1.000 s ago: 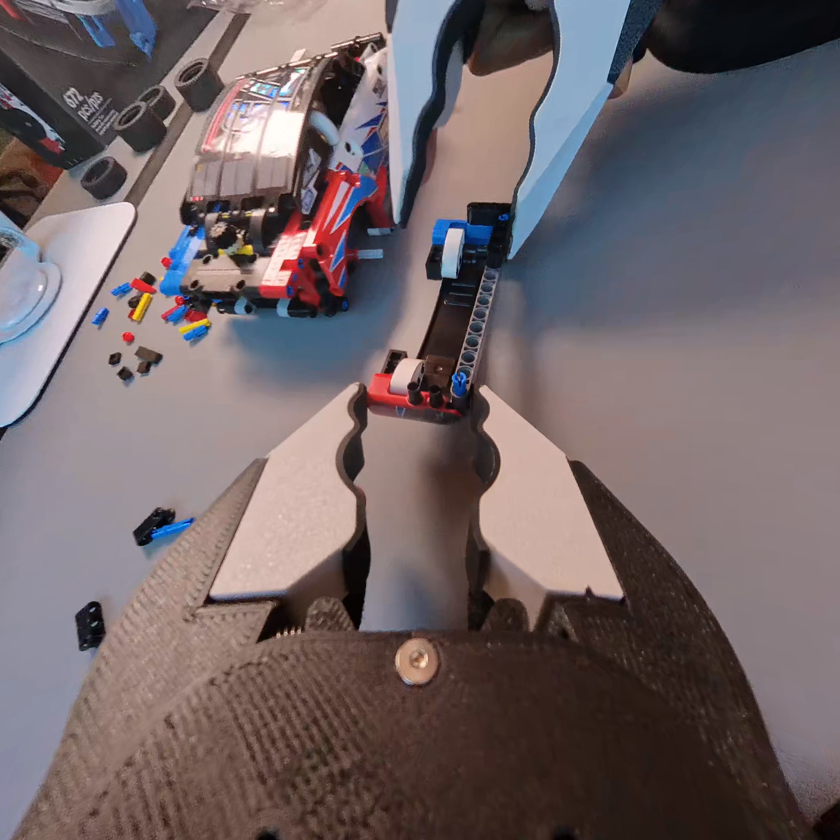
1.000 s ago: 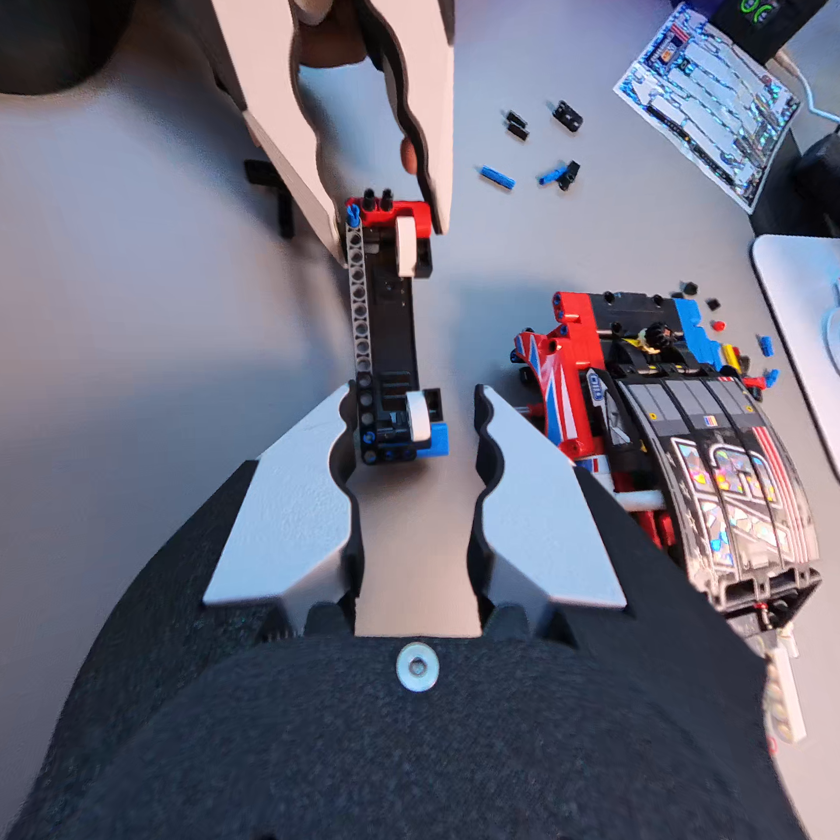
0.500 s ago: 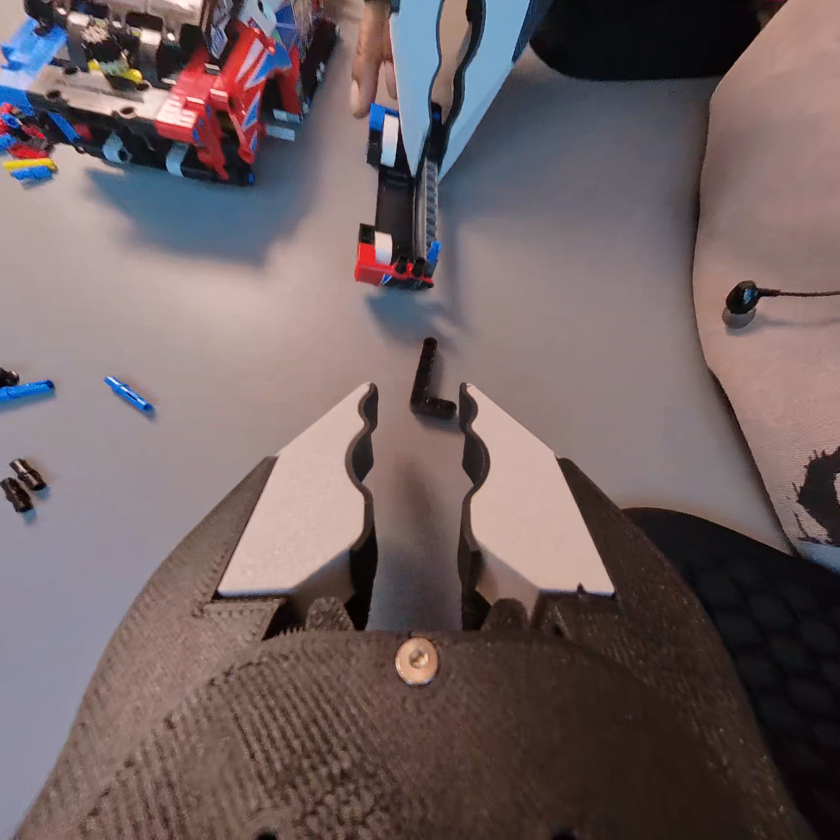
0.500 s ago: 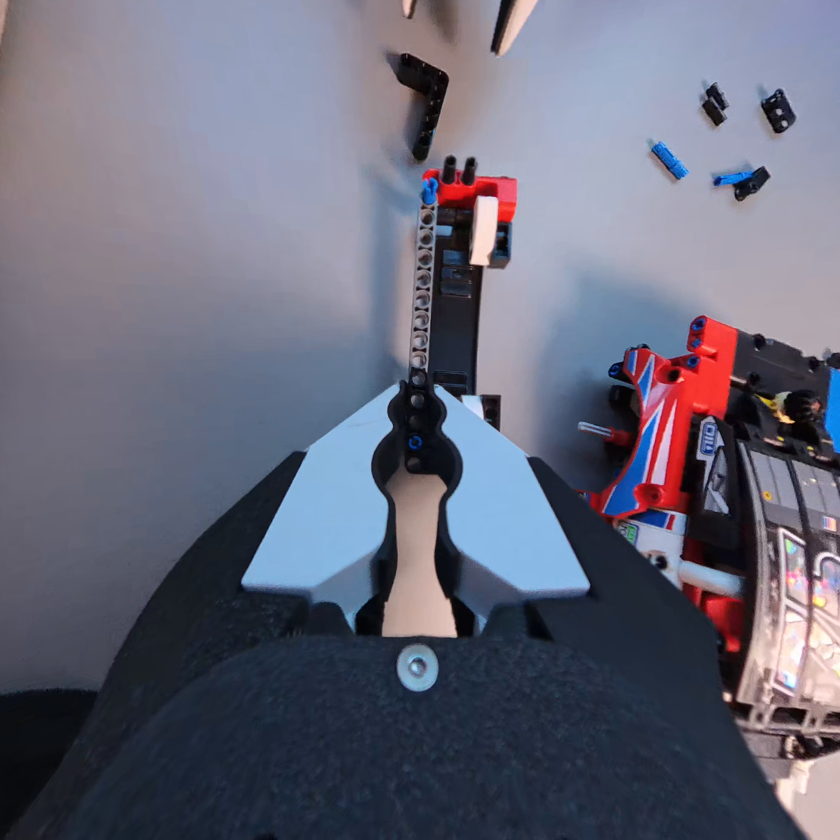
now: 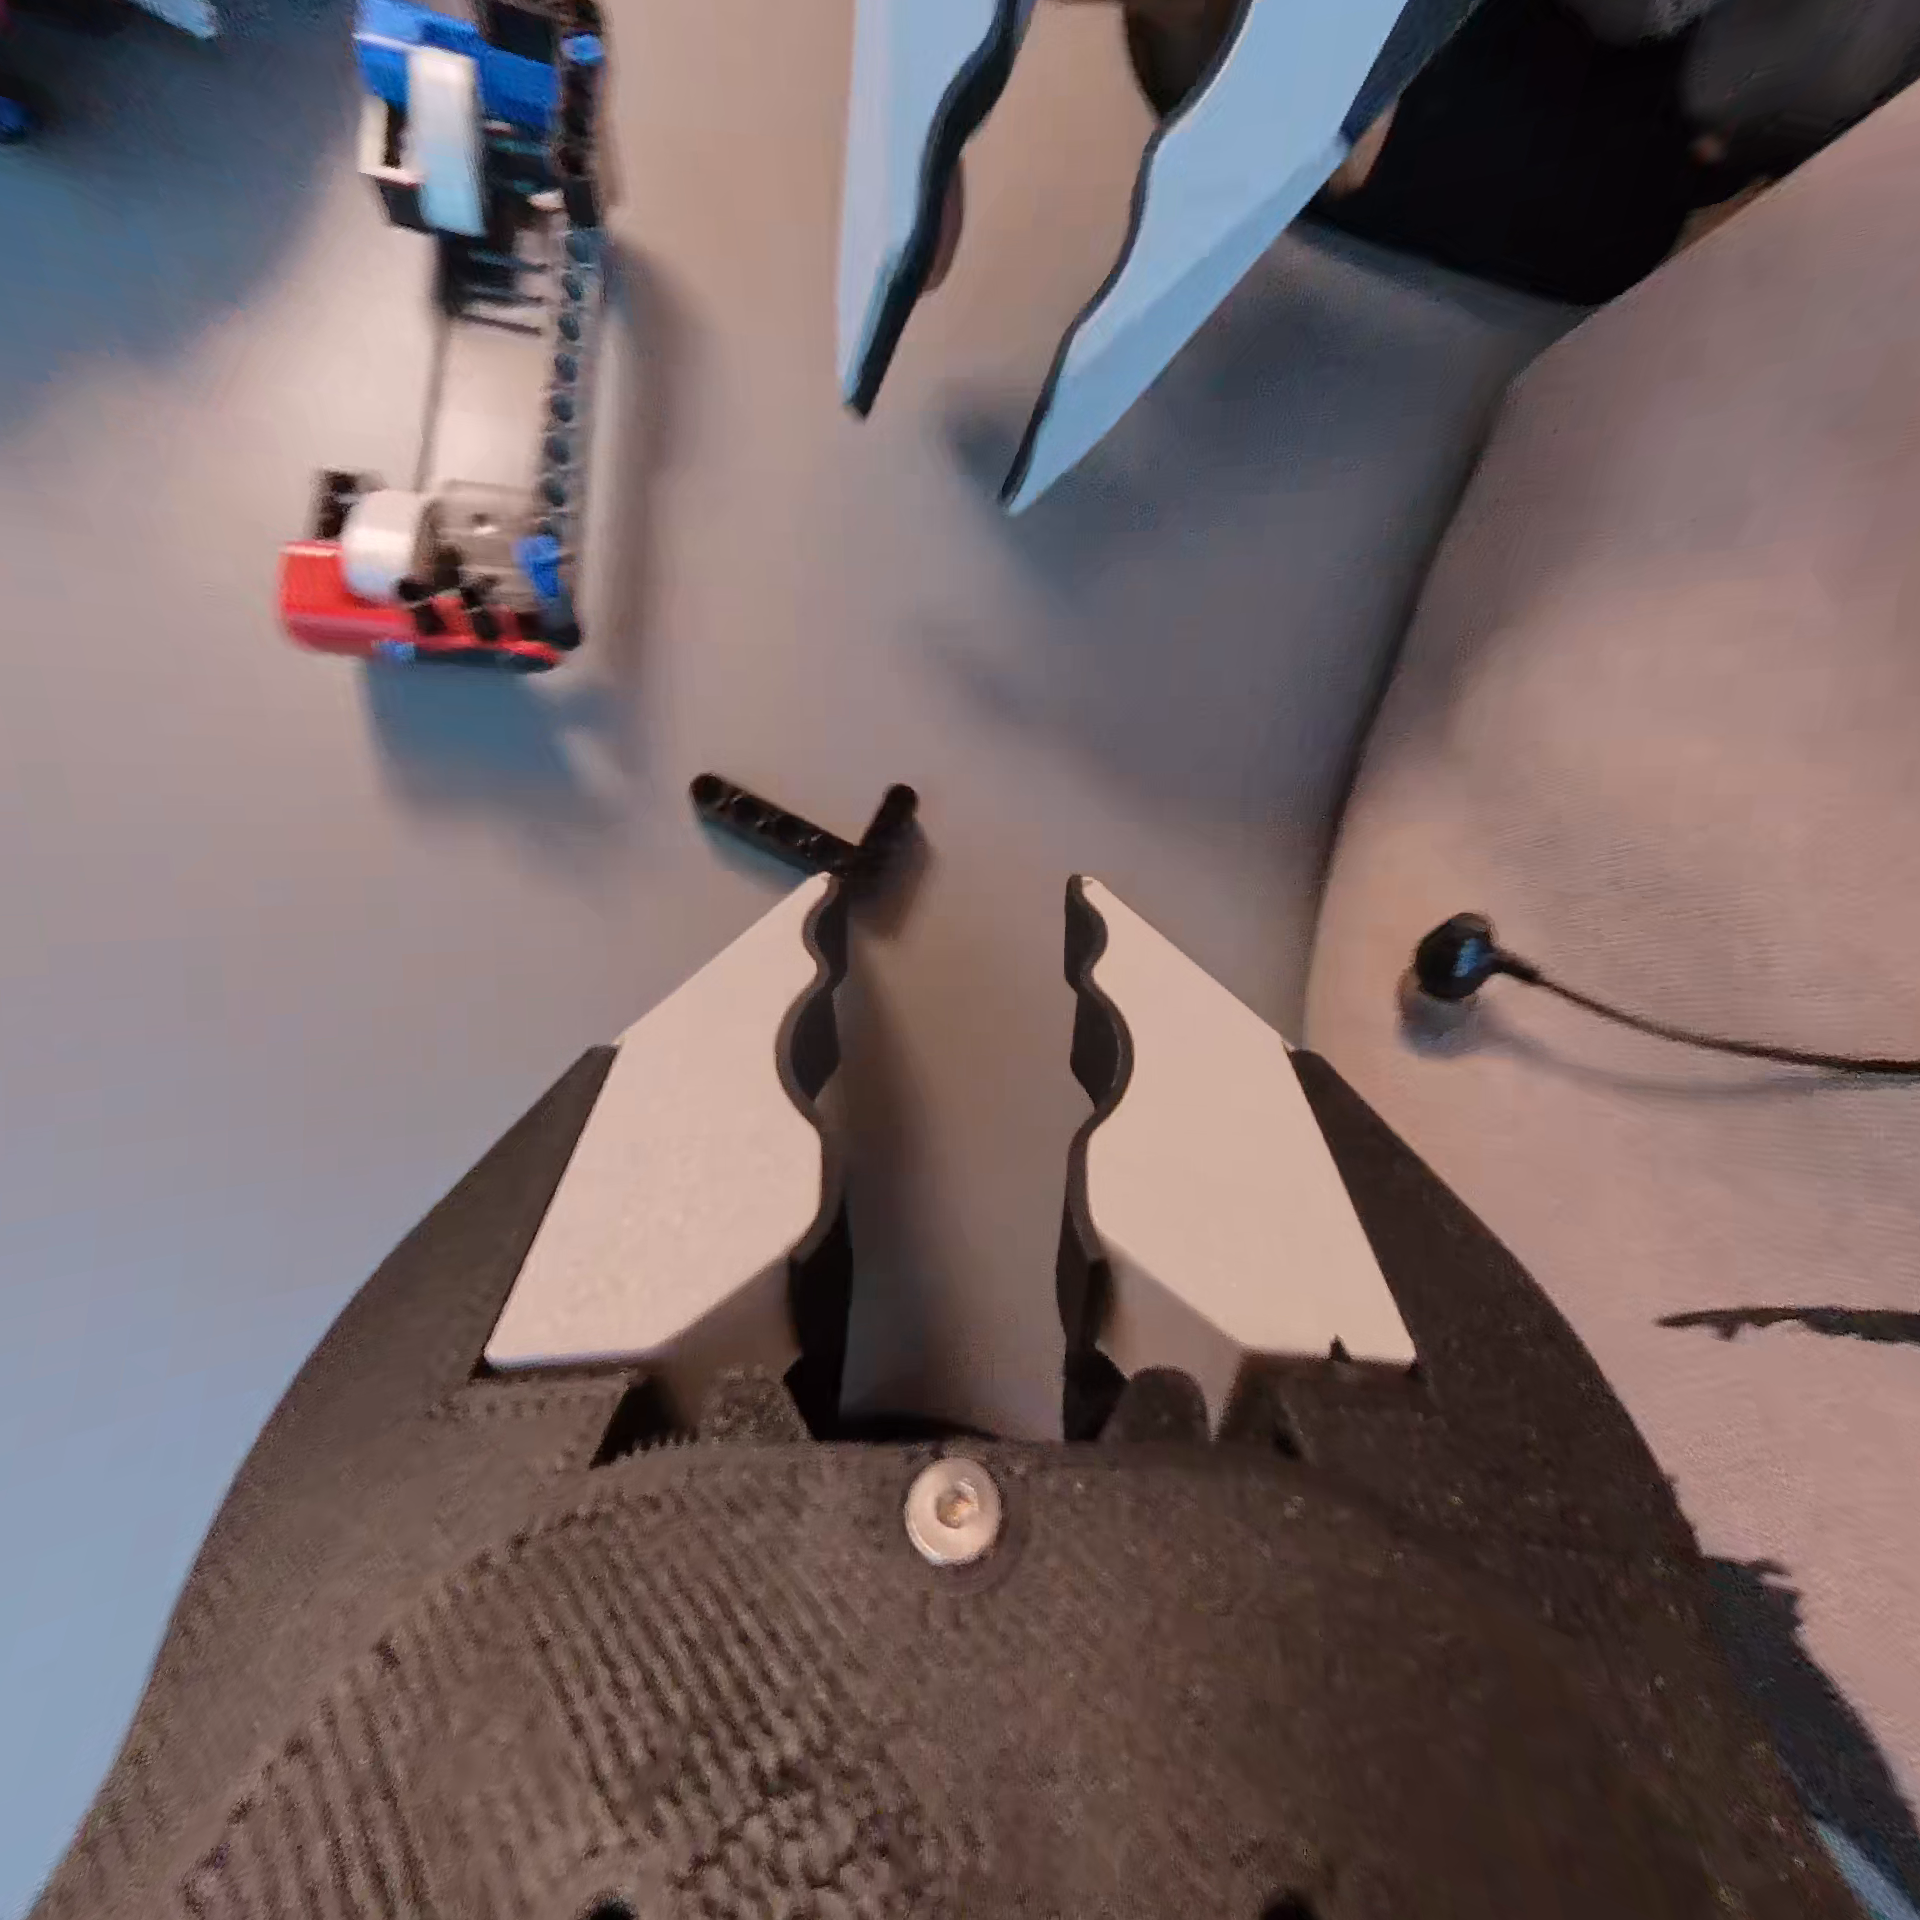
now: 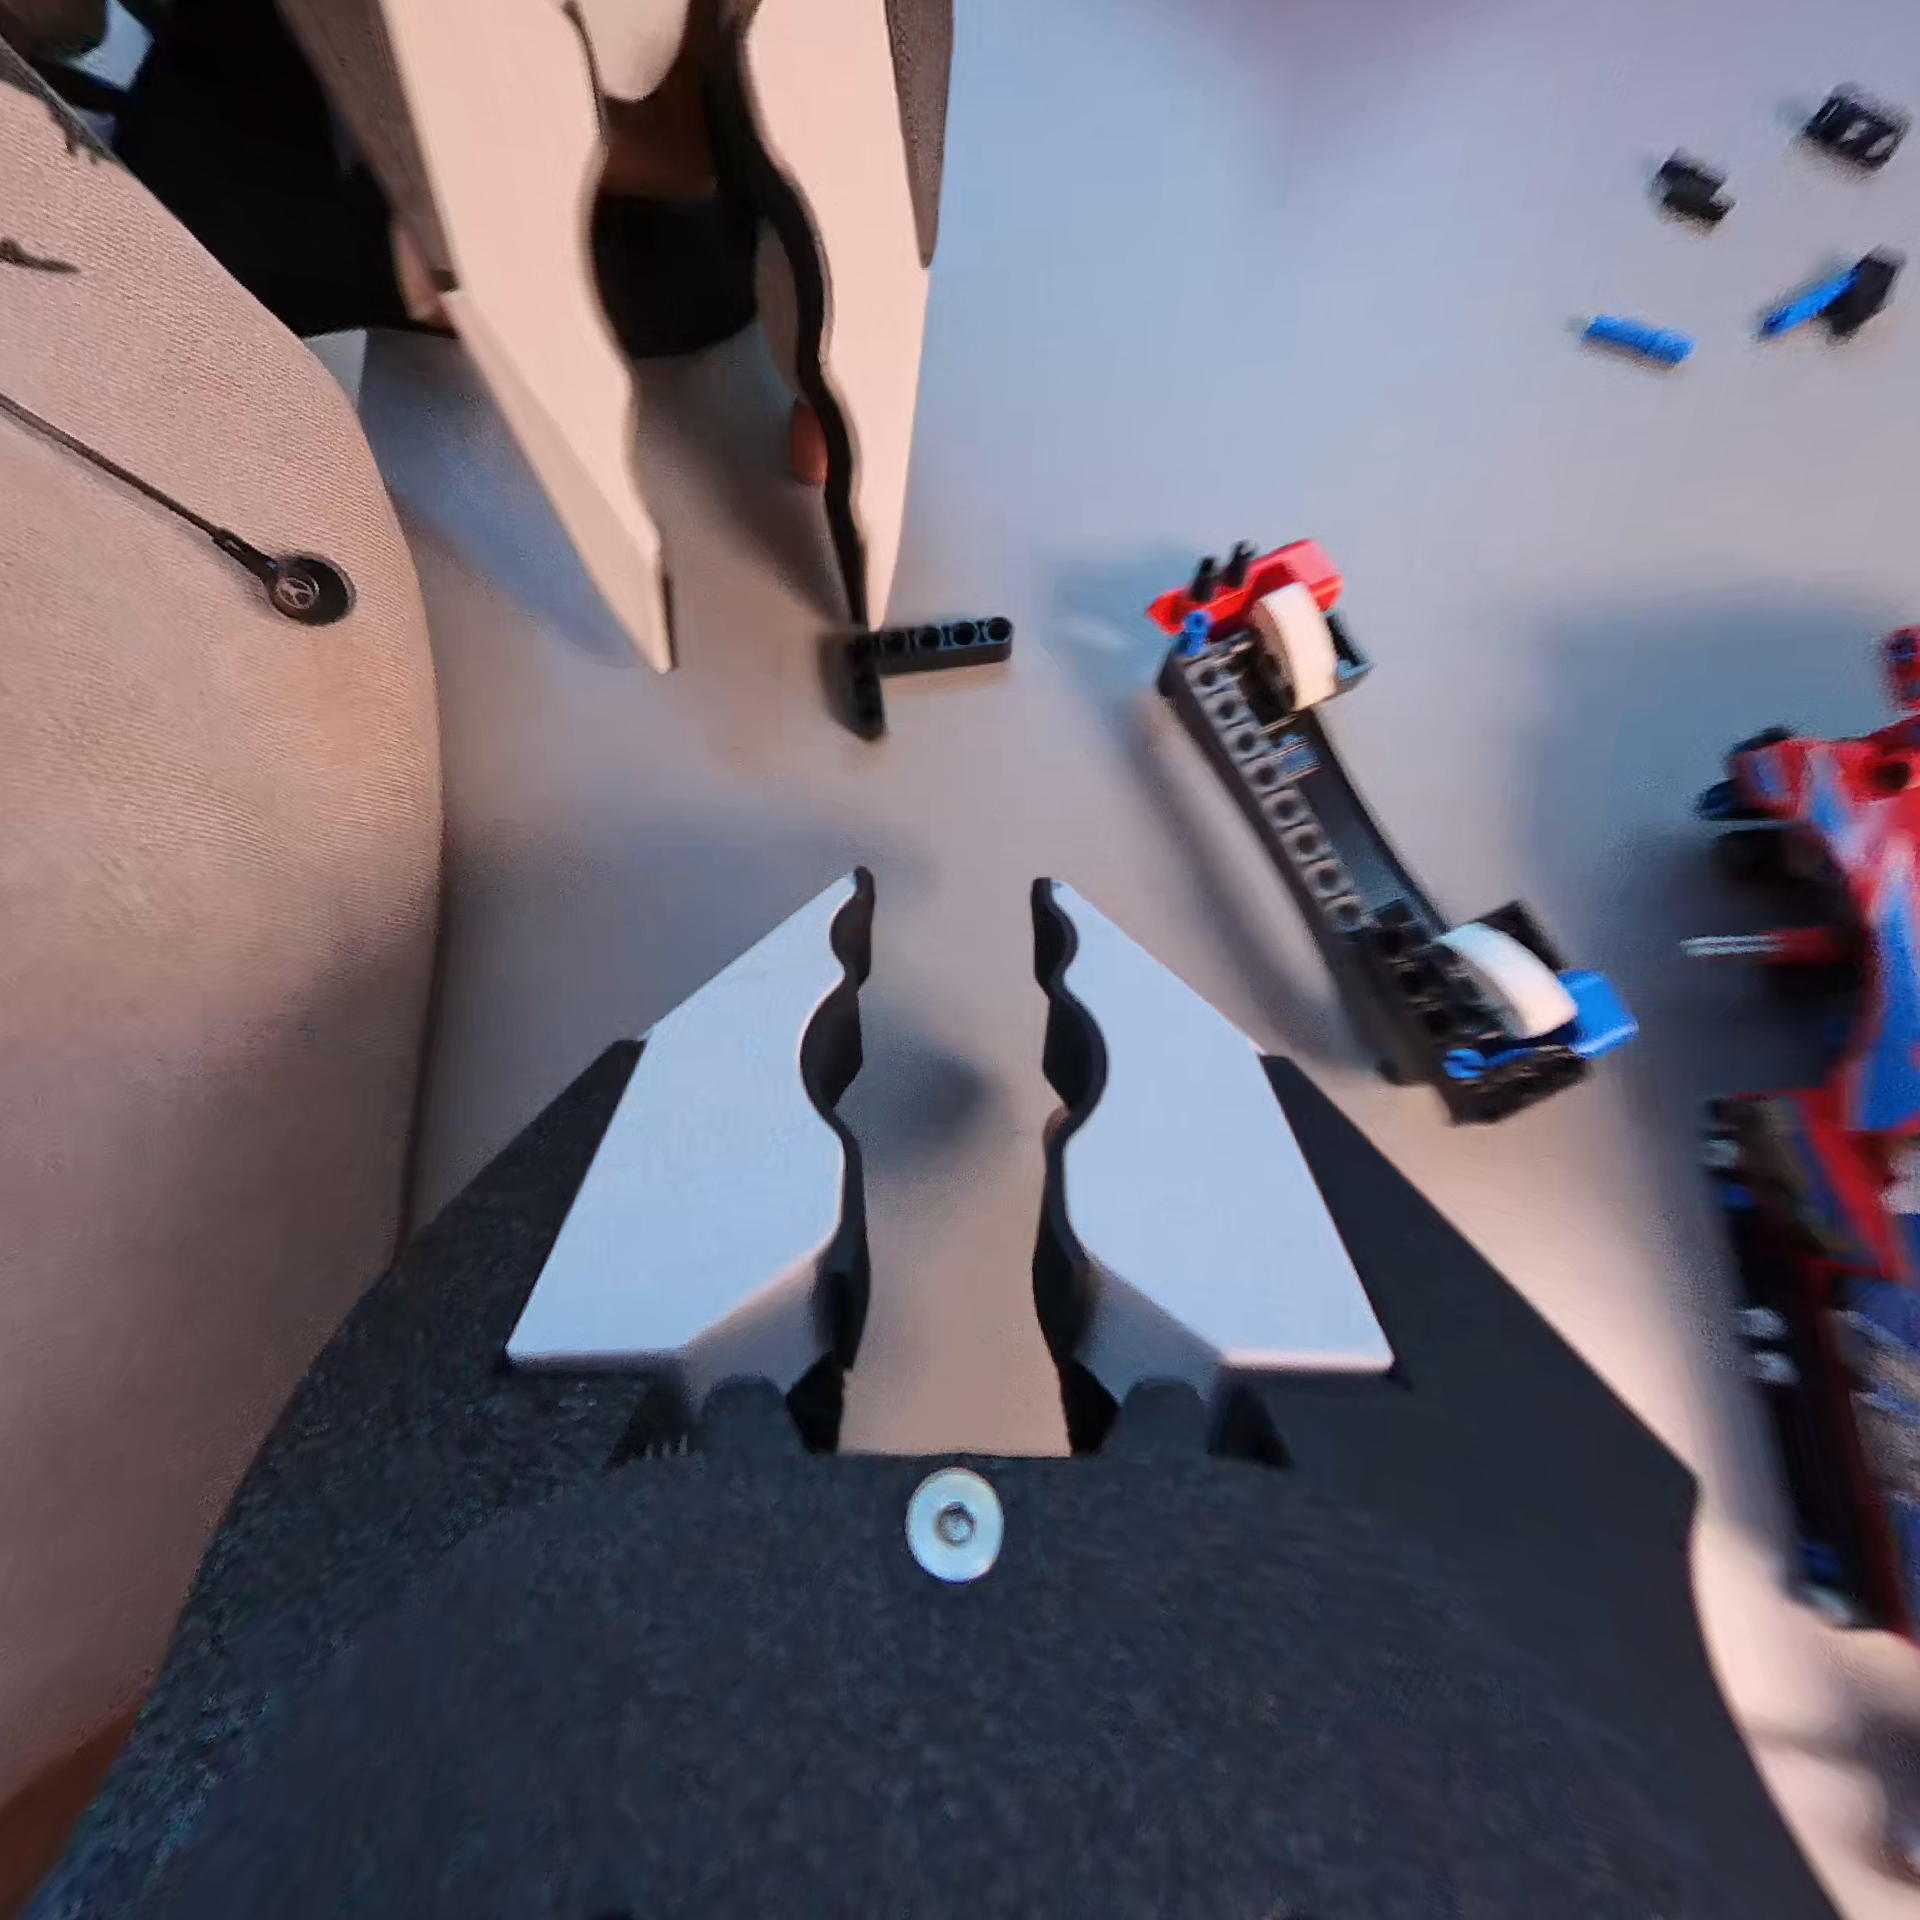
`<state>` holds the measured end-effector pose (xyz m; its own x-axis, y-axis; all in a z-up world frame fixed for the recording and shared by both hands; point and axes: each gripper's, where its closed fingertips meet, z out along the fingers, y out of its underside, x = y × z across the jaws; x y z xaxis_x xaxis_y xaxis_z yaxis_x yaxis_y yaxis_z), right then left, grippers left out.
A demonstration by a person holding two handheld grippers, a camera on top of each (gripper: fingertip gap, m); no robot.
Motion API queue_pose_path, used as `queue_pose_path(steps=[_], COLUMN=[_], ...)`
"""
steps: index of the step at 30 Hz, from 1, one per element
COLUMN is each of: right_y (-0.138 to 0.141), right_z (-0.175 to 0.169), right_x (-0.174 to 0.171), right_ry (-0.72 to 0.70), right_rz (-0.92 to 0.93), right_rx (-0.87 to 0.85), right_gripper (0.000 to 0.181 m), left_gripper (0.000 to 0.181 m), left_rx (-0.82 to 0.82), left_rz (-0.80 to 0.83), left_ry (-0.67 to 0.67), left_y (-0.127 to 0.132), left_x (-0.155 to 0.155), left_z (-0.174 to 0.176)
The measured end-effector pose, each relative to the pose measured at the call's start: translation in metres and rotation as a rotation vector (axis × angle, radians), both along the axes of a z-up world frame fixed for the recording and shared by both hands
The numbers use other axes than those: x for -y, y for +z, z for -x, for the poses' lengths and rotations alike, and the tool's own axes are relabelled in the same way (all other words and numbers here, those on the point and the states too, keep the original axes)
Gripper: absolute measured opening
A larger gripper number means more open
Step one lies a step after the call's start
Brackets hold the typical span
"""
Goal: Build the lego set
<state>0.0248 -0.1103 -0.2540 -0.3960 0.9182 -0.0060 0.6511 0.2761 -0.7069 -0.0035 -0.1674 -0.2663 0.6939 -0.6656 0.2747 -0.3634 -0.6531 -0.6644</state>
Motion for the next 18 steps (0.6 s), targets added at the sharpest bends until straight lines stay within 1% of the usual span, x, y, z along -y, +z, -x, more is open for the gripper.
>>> queue_pose_path(steps=[1,2,3,5,7,10,11,12,13,15,17,18], right_y=[-0.004,-0.007,-0.008,-0.011,-0.013,-0.017,-0.020,-0.022,-0.023,-0.023,-0.023,-0.021], right_z=[-0.002,-0.003,-0.002,0.001,0.005,0.012,0.013,0.015,0.017,0.019,0.015,0.013], right_x=[0.010,0.018,0.024,0.025,0.027,0.033,0.035,0.035,0.034,0.036,0.036,0.035], right_ry=[-0.020,-0.042,-0.061,-0.104,-0.111,-0.104,-0.098,-0.092,-0.076,0.031,0.199,0.300], right_rz=[0.019,0.029,0.027,-0.021,-0.057,-0.090,-0.107,-0.131,-0.167,-0.203,-0.215,-0.228], right_rx=[0.018,0.020,0.017,0.000,0.003,0.045,0.065,0.076,0.074,0.056,0.026,-0.004], right_gripper=[0.034,0.036,0.038,0.040,0.040,0.039,0.038,0.033,0.021,0.015,0.009,0.009], left_gripper=[0.039,0.038,0.033,0.031,0.032,0.033,0.034,0.034,0.034,0.033,0.033,0.034], left_rx=[0.046,0.078,0.082,0.057,0.038,-0.061,-0.107,-0.143,-0.166,-0.181,-0.163,-0.153], left_rz=[0.004,-0.015,-0.051,-0.102,-0.116,-0.175,-0.194,-0.210,-0.221,-0.239,-0.252,-0.258], left_ry=[-0.054,-0.092,-0.086,-0.024,0.021,0.001,-0.029,-0.066,-0.108,-0.192,-0.251,-0.272], left_y=[0.006,0.013,0.019,0.024,0.025,0.015,0.010,0.005,0.001,-0.003,-0.005,-0.004], left_x=[0.009,0.014,0.011,-0.003,-0.012,-0.020,-0.021,-0.021,-0.021,-0.019,-0.020,-0.021], left_z=[-0.017,-0.027,-0.029,-0.016,-0.001,0.015,0.018,0.019,0.019,0.015,0.008,0.005])
